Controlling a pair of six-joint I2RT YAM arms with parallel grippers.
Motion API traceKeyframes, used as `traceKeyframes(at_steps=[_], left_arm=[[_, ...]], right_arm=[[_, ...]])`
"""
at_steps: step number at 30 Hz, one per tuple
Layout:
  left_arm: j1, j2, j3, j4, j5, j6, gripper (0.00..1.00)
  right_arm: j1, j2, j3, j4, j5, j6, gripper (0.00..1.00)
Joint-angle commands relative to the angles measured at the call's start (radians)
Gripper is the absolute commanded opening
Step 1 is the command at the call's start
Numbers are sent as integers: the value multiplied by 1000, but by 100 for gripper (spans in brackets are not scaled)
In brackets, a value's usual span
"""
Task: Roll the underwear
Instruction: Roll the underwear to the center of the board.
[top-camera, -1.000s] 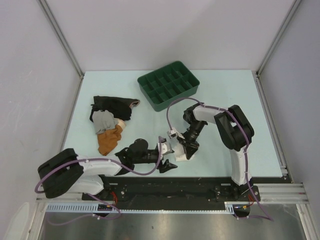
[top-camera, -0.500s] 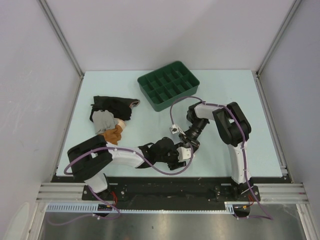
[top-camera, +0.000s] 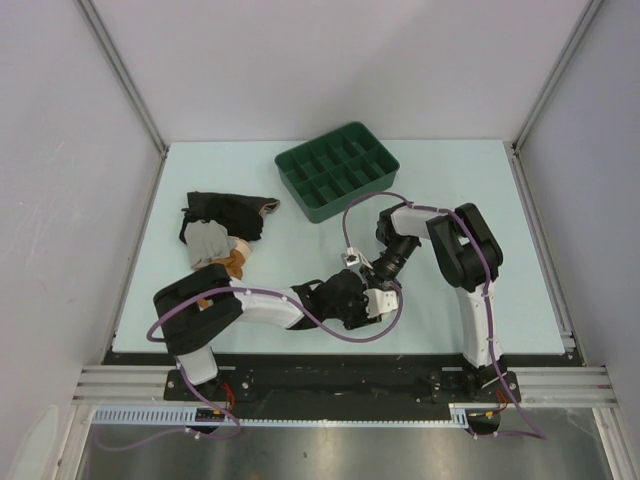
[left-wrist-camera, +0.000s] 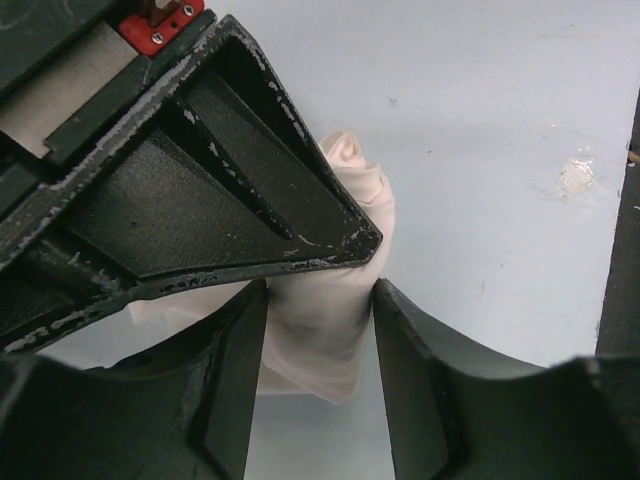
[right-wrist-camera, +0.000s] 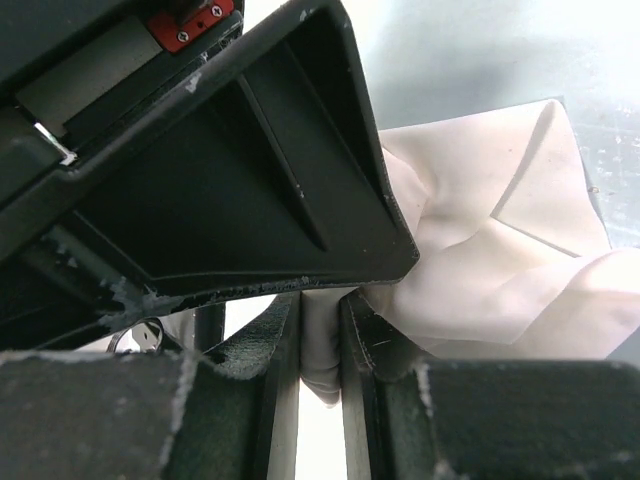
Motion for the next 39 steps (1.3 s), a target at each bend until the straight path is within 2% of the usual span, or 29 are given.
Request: traceKeyframes(at_steps=[1, 5, 6, 8, 9, 12, 13, 16, 23, 26, 30, 33, 37, 39], left_arm=[[-6, 16, -5, -36, -32, 34, 52], [-6, 36, 15, -60, -15, 46, 45], [-5, 42, 19, -67, 1, 49, 37], [-5, 56, 39, -97, 21, 52, 26], [-5, 61, 44, -106, 40, 51, 16], [12, 64, 58, -145, 84, 29, 6], [18, 65, 59, -168, 121, 22, 6], [56, 62, 61, -203, 207, -12, 5], [179, 102, 175, -361, 435, -107, 3], [226, 160, 276, -464, 543, -152, 3], [265, 316, 435, -663, 629, -161, 4], [280, 395, 536, -755, 663, -155, 5], [296, 490, 611, -798, 684, -155, 6], [303, 512, 622, -803, 706, -161, 7]], right_arm=[[-3, 4, 18, -16, -1, -34, 12], [-3, 3, 17, -14, -3, -34, 14], [-5, 3, 17, -16, -6, -34, 15], [-10, -9, 15, -14, -8, -36, 19], [-11, -20, 17, -13, -6, -36, 21], [-40, -87, 17, 18, 5, -8, 32], [-63, -112, 17, 32, 12, 6, 37], [-102, -196, 17, 84, 46, 50, 43], [-253, -290, 8, 122, 65, 72, 45], [-298, -362, -41, 119, 28, -3, 45], [-324, -521, -192, 156, 14, -228, 46], [-320, -658, -339, 199, 5, -373, 50], [-271, -854, -533, 335, -8, -506, 66], [-229, -911, -584, 479, 23, -462, 69]])
